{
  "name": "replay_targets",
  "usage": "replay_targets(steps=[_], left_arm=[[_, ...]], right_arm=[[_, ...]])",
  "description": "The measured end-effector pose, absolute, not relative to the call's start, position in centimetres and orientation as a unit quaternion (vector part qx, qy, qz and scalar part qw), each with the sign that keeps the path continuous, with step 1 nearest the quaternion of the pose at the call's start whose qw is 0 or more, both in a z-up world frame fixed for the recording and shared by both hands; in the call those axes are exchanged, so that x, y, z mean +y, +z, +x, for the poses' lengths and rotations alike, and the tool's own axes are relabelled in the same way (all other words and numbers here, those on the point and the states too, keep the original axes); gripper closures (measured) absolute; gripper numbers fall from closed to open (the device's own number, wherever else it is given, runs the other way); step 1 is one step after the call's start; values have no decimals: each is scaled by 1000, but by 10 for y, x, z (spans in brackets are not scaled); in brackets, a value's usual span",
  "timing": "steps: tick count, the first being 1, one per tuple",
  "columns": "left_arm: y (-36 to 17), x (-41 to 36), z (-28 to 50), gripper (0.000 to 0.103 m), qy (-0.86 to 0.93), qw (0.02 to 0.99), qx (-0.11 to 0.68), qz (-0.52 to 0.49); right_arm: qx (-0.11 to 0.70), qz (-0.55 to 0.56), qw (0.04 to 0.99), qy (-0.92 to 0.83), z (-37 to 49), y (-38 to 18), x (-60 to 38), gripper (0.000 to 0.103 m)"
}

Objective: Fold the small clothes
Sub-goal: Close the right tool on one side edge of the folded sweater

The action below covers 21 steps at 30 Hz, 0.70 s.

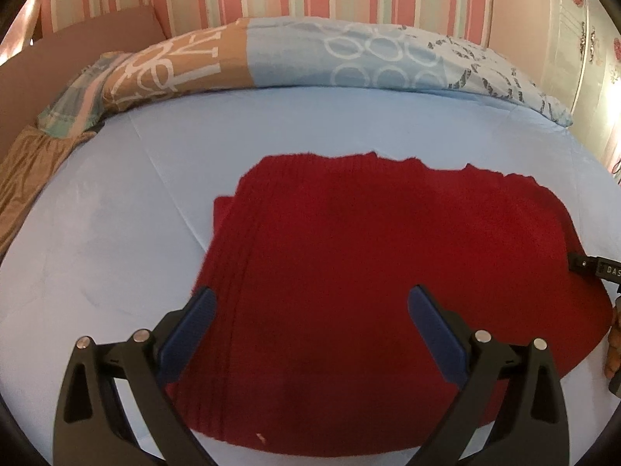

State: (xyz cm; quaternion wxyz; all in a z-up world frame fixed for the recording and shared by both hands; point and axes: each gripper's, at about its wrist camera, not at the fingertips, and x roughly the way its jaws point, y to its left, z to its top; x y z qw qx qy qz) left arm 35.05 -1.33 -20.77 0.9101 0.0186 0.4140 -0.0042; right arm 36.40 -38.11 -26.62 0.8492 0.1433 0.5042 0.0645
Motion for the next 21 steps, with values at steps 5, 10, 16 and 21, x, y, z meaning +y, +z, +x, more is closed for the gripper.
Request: replay_targets(steps=[5, 10, 16, 21], left_arm=[[-222, -13, 351, 3, 0, 904, 426, 31], [-223, -10, 350, 3, -1, 904, 428, 25], [-225, -8, 347, 3, -2, 904, 427, 21], [-225, -10, 349, 3, -1, 904, 428, 18]], right_arm=[[507, 130, 848, 84, 366, -264, -362, 72], [516, 170, 837, 61, 369, -266, -375, 51], [510, 173, 838, 90, 370, -269, -372, 72], [500, 163, 845, 97, 368, -263, -367, 83]])
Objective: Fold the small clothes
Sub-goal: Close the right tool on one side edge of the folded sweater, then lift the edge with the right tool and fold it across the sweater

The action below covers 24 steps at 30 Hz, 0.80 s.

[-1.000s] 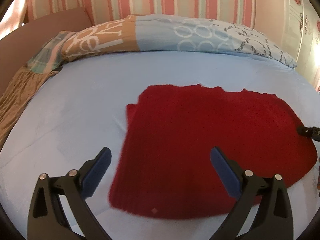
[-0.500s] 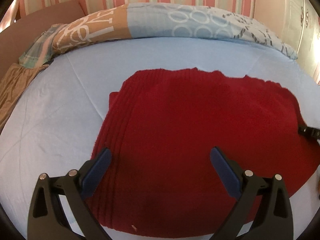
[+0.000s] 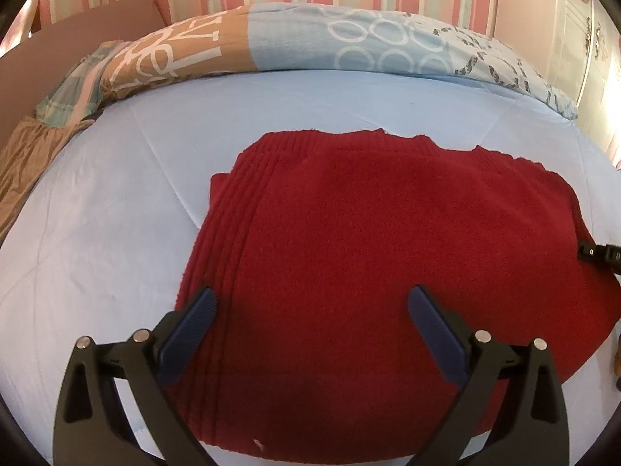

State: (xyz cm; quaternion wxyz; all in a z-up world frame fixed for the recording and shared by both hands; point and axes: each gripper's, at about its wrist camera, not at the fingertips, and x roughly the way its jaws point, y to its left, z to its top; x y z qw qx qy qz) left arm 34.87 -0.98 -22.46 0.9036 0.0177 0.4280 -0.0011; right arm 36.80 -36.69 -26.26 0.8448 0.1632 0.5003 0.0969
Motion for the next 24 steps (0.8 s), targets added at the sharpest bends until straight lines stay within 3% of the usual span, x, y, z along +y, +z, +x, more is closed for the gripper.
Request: replay_targets(steps=[14, 24], left_arm=[[-220, -36, 323, 3, -26, 899, 437, 30], [-212, -110, 295, 3, -99, 895, 433, 35]], right_arm=[[487, 139, 858, 85, 312, -210, -401, 87], [503, 142, 852, 26, 259, -182, -476, 87]])
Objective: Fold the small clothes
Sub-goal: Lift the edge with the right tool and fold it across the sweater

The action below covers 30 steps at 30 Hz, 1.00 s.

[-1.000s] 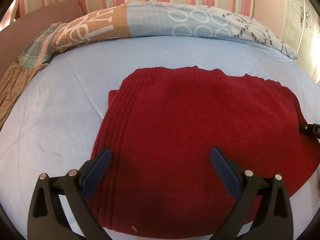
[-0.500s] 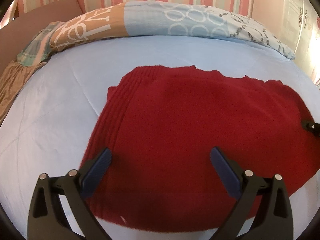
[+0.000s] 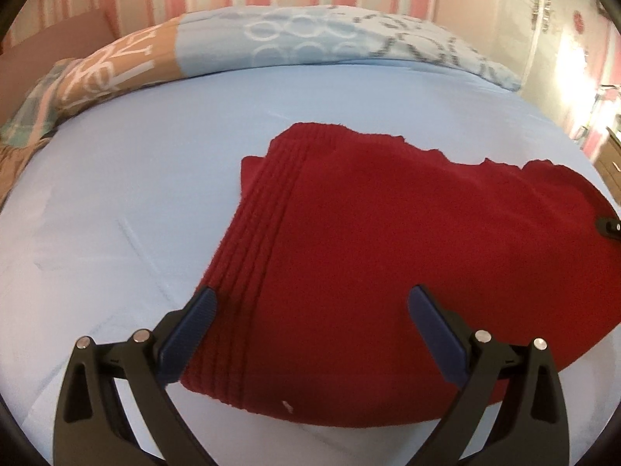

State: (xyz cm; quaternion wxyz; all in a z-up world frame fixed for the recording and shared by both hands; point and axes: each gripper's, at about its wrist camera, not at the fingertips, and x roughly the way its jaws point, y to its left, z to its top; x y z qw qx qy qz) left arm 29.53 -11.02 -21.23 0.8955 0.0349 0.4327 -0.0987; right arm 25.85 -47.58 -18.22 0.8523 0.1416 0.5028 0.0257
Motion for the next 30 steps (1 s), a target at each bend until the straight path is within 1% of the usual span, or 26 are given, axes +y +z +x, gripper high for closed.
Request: replay_targets(steps=[3, 8, 15, 22, 27, 30], left_arm=[[-209, -126, 295, 3, -110, 895, 430, 36], [-190, -128, 300, 3, -112, 901, 419, 21], [-153, -96, 311, 3, -98, 915, 391, 18], [-135, -37, 314, 3, -66, 924, 377, 7], [-137, 10, 315, 3, -43, 924, 381, 0], [-142, 37, 313, 4, -32, 921, 388, -4]], right_arm=[[484, 118, 866, 33, 256, -152, -464, 87], [446, 123, 884, 72, 262, -108, -425, 87], [427, 159, 885, 98, 291, -83, -359, 86], [433, 156, 884, 84, 328, -87, -276, 86], [452, 155, 874, 85, 349, -116, -215, 86], [461, 133, 873, 83, 359, -141, -173, 86]])
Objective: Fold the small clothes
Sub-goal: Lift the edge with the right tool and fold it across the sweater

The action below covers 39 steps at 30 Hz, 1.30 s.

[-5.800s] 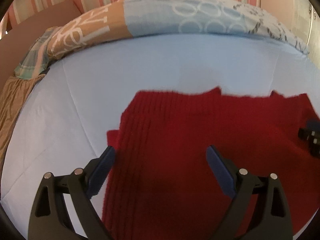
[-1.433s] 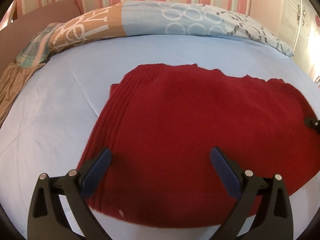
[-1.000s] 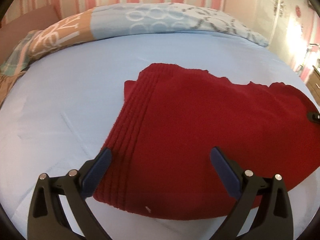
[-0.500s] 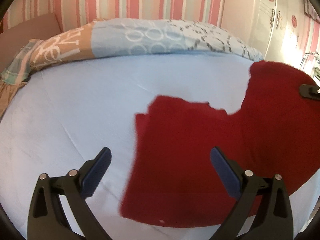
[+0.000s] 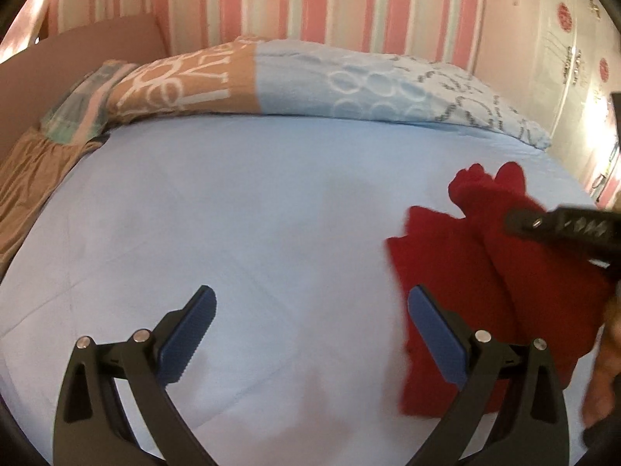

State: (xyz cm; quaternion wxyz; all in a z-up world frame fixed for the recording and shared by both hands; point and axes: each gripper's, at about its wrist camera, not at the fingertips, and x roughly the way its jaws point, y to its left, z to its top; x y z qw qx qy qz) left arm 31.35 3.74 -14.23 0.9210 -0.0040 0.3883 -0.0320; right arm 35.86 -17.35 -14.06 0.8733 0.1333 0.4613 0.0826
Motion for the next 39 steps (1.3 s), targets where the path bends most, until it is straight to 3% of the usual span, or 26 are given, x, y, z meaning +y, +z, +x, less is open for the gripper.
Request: replay_targets(steps=[7, 9, 10, 11, 14, 18, 20, 22, 26, 32, 39], left_arm=[[-151, 89, 306, 4, -13, 917, 400, -5], [-153, 101, 304, 4, -6, 915, 404, -5], [-154, 106, 304, 3, -3, 915, 404, -6], [-155, 109, 304, 3, 1, 914, 405, -8], [-154, 118, 302, 4, 6, 913, 408, -20], [-146, 113, 301, 3, 6, 915, 404, -20], [-141, 106, 302, 4, 1, 916, 402, -21], [-133, 93, 303, 3, -10, 918, 396, -27], [-121, 49, 307, 3, -44, 920, 389, -28], [-120, -29, 311, 3, -107, 912, 394, -27], [-185, -60, 320, 3, -64, 881, 466, 52]], right_arm=[[480, 91, 871, 52, 366, -195, -122, 85], [477, 69, 875, 47, 365, -200, -111, 80], [478, 60, 875, 48, 365, -201, -106, 71], [477, 55, 875, 54, 365, -202, -101, 56], [480, 66, 872, 74, 362, -194, -94, 38], [451, 151, 868, 139, 348, -149, -116, 35], [417, 174, 879, 151, 333, -121, -140, 22], [375, 198, 894, 143, 312, -94, -183, 16], [361, 180, 912, 80, 299, -88, -254, 16], [428, 162, 887, 54, 290, -155, -298, 16], [484, 145, 861, 56, 268, -209, -289, 17]])
